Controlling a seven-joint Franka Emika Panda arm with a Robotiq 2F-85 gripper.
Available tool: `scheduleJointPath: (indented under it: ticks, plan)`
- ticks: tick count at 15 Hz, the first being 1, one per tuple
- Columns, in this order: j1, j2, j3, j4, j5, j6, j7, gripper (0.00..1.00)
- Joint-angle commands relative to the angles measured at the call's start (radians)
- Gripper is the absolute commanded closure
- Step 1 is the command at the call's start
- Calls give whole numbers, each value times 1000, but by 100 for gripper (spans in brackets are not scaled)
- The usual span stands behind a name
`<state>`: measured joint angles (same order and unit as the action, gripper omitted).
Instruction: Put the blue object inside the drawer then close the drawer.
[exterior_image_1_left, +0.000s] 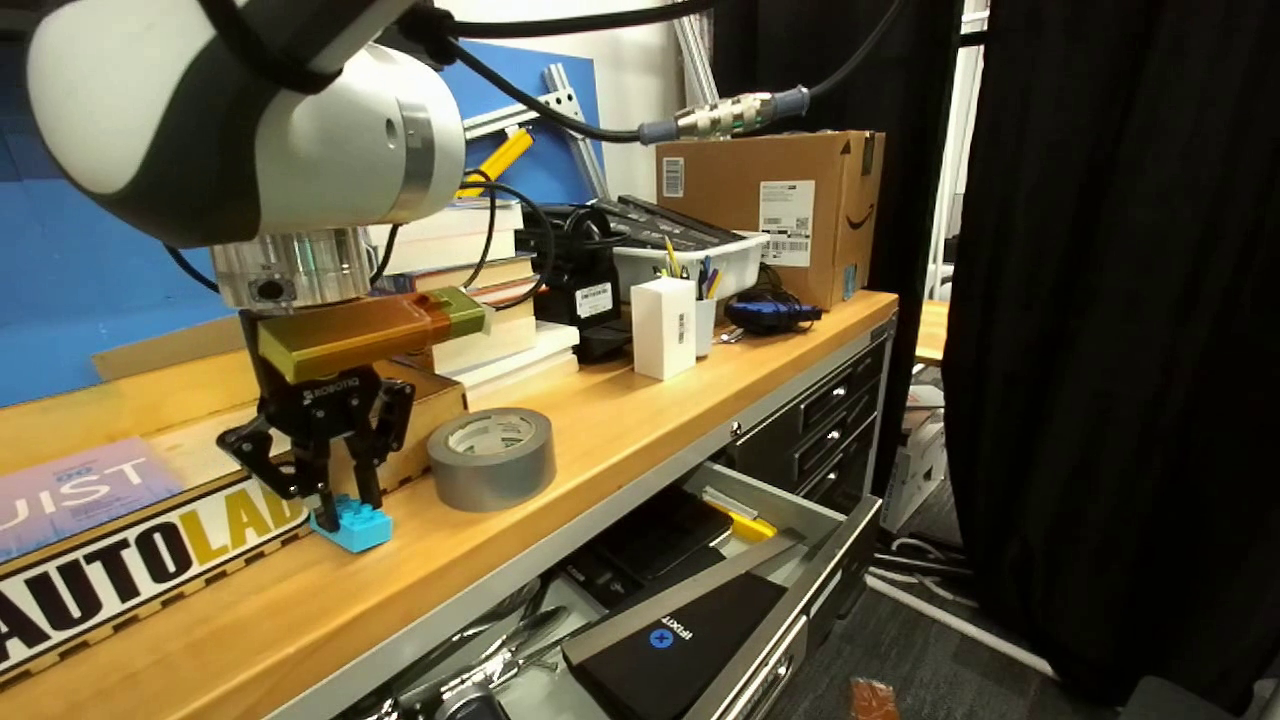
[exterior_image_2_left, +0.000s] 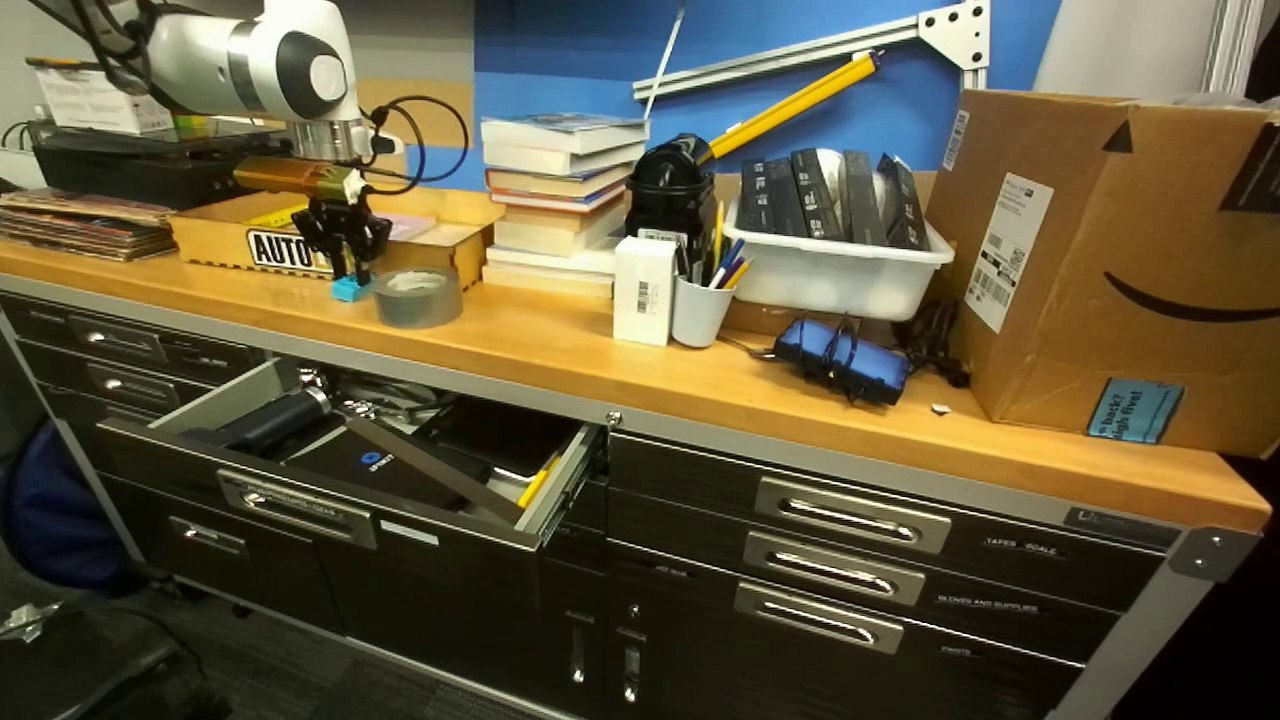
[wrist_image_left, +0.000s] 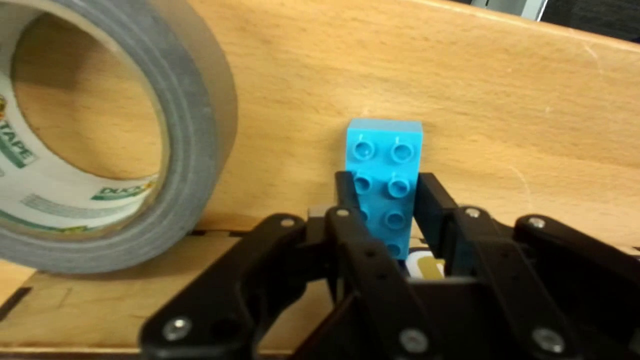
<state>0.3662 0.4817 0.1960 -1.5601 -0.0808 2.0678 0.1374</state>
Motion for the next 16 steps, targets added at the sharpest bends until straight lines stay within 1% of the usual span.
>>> scheduleJointPath:
  ticks: [1,3,4,8,12,13,14,15,16]
  plan:
    - [-22,-20,-19,-9,3,-2,13,85]
    - [-44,-46,-25,-36,15,-15,7,85]
    - [-57,-68,-24,-56,27,-41,-2,85]
    - [-91,-204,-4,-191,59,-103,-37,85]
    - [-114,-344,11,-319,107,-208,-104,85]
    - [-119,-374,8,-352,103,-222,-131,84]
    - [-121,-404,0,-390,73,-212,-139,84]
    - [-123,-431,-10,-432,31,-174,-111,84]
    - [-133,-446,-28,-476,-33,-119,-50,83]
